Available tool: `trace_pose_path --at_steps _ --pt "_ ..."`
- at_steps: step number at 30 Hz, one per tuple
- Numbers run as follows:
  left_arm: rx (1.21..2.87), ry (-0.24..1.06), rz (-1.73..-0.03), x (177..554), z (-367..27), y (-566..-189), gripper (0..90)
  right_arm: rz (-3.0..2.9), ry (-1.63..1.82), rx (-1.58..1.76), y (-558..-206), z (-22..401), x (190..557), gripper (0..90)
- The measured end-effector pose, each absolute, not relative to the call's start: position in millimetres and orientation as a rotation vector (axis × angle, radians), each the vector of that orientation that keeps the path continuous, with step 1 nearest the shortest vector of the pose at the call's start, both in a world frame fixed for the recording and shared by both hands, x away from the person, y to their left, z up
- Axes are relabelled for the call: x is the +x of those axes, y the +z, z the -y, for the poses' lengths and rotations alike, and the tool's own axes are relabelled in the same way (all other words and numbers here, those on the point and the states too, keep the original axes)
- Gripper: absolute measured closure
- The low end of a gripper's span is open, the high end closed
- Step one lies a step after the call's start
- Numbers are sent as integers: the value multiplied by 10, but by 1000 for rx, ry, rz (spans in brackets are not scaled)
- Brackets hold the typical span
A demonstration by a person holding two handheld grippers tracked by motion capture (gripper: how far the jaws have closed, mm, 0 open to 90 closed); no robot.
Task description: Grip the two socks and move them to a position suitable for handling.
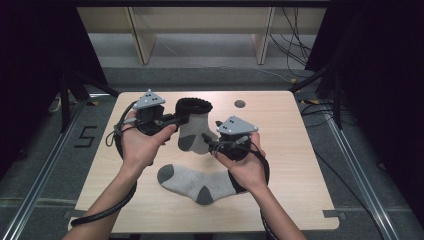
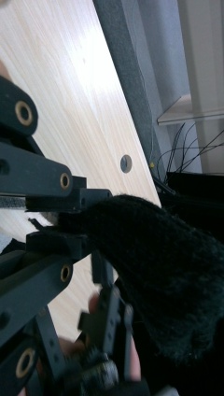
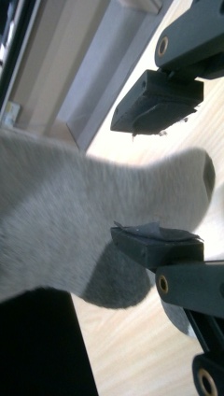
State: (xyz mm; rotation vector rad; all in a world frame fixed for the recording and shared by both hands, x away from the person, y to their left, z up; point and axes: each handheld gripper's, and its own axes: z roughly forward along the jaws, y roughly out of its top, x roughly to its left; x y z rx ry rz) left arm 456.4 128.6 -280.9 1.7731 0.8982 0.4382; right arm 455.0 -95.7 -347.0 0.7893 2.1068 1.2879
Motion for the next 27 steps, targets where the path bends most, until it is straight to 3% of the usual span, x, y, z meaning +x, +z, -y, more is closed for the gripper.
trace_pose_path --at_steps 8,14,23,27 --pt "1811 446 -887 4518 -1277 -2820 821 -2148 1358 810 -3545 958 4657 429" --pt "1813 457 -889 4521 -1253 -2829 821 -2100 1352 767 -3454 899 4479 544" --pt "1839 439 -843 4503 -1249 -2837 821 -2151 1423 769 -3420 1000 4654 453" --pt "1851 425 -835 4488 -1220 -2853 821 -2168 1467 745 -3433 990 4697 551"
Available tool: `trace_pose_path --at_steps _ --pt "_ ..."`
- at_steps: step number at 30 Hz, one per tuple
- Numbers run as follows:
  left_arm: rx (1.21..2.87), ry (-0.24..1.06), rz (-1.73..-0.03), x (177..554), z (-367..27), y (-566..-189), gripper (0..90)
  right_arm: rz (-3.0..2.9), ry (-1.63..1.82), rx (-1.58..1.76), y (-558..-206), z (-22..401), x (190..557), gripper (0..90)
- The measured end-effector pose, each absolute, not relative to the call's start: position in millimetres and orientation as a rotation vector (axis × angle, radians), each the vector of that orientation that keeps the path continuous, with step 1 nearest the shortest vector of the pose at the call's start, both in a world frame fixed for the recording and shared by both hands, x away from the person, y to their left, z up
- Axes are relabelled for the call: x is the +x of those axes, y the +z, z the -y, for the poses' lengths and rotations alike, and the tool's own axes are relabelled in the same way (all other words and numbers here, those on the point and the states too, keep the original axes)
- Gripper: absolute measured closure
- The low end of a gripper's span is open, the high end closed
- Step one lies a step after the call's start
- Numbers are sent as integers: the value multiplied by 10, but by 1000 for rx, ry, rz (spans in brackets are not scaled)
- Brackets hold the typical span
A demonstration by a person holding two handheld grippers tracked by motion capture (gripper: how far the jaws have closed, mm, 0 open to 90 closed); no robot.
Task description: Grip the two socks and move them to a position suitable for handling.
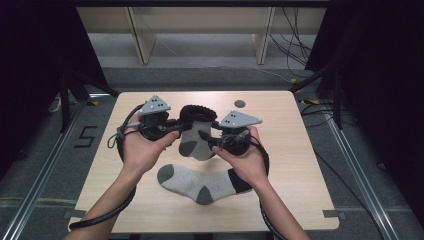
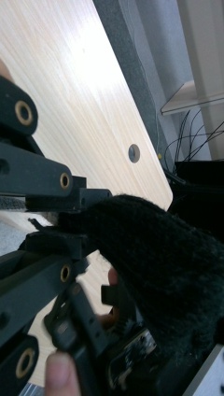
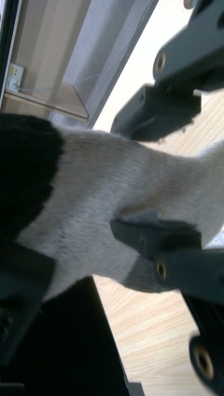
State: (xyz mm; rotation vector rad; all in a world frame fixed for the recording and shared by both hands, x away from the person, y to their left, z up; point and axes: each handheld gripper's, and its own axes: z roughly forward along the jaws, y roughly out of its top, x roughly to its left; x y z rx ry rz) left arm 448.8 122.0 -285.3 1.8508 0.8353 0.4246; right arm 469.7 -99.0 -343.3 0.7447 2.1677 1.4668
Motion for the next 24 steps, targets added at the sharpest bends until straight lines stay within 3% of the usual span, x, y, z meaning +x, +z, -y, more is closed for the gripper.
trace_pose_path --at_steps 3,5,8,12,14,18,24 --pt "1851 424 -833 4475 -1228 -2855 820 -2171 1457 749 -3430 1009 4715 763" --pt "1844 415 -825 4472 -1251 -2852 818 -2184 1483 758 -3421 1032 4711 827" --pt "1824 382 -784 4463 -1279 -2860 788 -2193 1486 743 -3389 1035 4686 841" --pt "1769 404 -748 4468 -1382 -2930 500 -2186 1546 772 -3333 1100 4683 845" --pt "1753 401 -749 4462 -1450 -2994 412 -2173 1564 768 -3310 1135 4693 846" --pt "1758 349 -778 4492 -1611 -3282 330 -2159 1585 767 -3260 1184 4689 847" --pt "1766 156 -765 4713 -1709 -3790 338 -2154 1622 759 -3189 1222 4676 847"
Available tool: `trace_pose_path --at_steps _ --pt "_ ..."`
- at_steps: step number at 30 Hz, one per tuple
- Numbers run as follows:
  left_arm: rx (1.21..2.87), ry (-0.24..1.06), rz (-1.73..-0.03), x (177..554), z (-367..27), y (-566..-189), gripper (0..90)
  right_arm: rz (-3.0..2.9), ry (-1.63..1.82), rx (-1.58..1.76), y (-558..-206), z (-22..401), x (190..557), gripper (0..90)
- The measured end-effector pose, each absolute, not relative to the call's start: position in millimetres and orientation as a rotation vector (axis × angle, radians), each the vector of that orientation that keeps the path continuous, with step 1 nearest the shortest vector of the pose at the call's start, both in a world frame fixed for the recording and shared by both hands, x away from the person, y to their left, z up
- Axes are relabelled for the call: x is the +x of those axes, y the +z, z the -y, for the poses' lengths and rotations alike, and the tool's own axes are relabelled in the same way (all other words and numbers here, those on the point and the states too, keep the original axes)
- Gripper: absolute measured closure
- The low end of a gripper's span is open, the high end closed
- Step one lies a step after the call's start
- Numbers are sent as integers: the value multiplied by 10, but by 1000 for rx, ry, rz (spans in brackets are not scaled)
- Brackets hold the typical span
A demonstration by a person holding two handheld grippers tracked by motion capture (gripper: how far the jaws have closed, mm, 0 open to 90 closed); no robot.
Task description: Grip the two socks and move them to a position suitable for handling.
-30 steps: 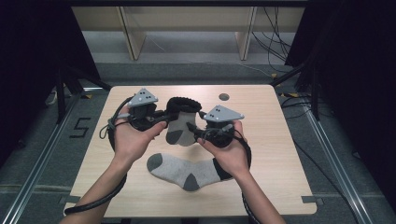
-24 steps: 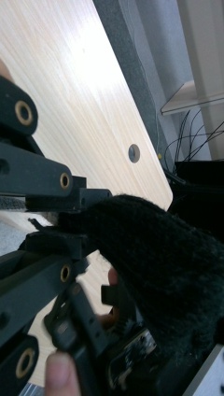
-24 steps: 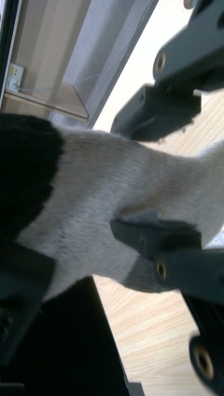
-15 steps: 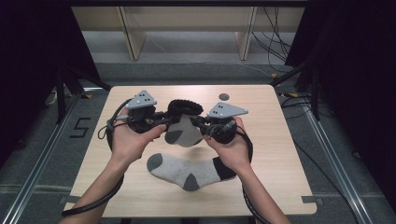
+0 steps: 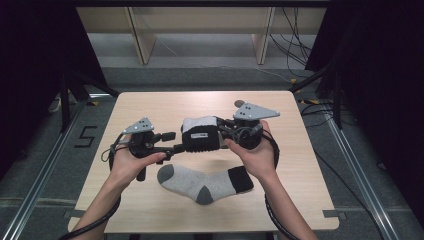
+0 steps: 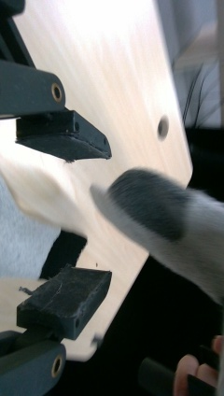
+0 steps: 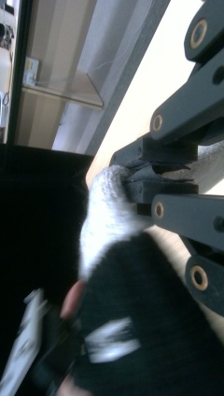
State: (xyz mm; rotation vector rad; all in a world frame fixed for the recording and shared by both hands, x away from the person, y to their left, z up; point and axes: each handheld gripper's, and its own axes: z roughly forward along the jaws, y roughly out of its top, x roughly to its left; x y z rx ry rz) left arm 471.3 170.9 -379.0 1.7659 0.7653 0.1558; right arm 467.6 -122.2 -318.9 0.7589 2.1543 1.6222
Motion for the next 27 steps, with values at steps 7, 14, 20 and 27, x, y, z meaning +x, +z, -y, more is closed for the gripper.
trace_pose_path --at_steps 7,14,20,27 --pt "1694 175 -664 4898 -1553 -3892 302 -2176 1694 741 -3159 1245 4686 847" --pt "1637 132 -621 5002 -1447 -4006 285 -2195 1790 742 -3143 1302 4690 848" --pt "1637 113 -538 4991 -1442 -4015 717 -2198 1839 754 -3166 1352 4745 847" --pt "1737 320 -504 4802 -1564 -3789 812 -2229 1883 795 -3282 1463 4842 798"
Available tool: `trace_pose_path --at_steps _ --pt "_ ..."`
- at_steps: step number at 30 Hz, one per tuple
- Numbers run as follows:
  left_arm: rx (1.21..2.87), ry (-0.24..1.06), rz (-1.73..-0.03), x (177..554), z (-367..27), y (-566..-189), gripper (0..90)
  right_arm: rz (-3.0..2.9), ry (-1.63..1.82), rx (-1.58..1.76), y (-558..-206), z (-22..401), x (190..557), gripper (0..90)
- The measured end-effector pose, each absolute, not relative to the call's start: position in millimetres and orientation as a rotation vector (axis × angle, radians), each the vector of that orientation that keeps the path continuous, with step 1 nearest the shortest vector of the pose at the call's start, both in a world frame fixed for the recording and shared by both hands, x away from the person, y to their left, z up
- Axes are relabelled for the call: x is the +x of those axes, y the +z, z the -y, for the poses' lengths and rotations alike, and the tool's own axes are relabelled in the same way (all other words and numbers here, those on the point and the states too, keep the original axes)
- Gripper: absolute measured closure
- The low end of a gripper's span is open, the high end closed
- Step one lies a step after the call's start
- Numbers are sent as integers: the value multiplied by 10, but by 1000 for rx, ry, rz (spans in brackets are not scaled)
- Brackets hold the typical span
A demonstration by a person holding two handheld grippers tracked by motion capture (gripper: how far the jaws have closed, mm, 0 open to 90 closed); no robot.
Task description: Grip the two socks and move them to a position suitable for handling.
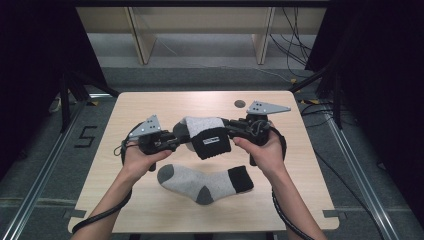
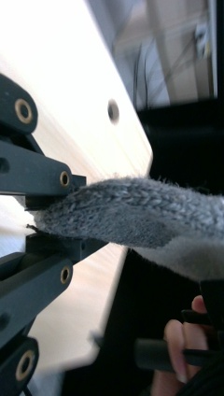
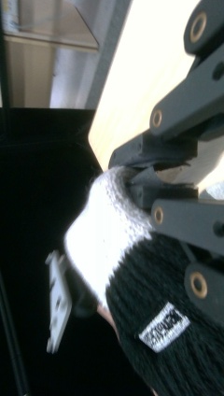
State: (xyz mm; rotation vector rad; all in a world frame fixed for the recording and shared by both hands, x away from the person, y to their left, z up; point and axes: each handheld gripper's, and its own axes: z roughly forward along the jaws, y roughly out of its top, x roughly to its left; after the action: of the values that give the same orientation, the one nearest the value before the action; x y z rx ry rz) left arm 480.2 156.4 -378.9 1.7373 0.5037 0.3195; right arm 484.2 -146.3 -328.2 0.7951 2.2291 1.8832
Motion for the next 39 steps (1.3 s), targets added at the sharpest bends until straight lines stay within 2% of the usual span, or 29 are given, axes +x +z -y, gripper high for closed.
trace_pose_path --at_steps 3,7,10,13,19,24,28,39 --pt "1862 542 -505 4628 -1590 -3604 813 -2273 1923 872 -3398 1500 4896 727" --pt "1970 720 -487 4479 -1576 -3479 816 -2339 1927 1013 -3601 1554 4961 713" --pt "2099 847 -440 4354 -1488 -3503 819 -2354 1865 1078 -3734 1623 4968 715" --pt "2304 1056 -338 4237 -1366 -3665 819 -2387 1786 1105 -3805 1666 4917 714" --pt "2346 1068 -381 4250 -1359 -3720 819 -2523 1546 1059 -3939 1577 4688 636" --pt "2309 1057 -460 4290 -1309 -3665 819 -2581 1403 958 -4071 1265 4379 508" --pt "2281 1041 -521 4348 -1256 -3659 819 -2592 1384 979 -4130 977 4218 466" --pt "2236 1009 -597 4465 -1169 -3689 819 -2468 1209 1003 -4162 510 4041 325"
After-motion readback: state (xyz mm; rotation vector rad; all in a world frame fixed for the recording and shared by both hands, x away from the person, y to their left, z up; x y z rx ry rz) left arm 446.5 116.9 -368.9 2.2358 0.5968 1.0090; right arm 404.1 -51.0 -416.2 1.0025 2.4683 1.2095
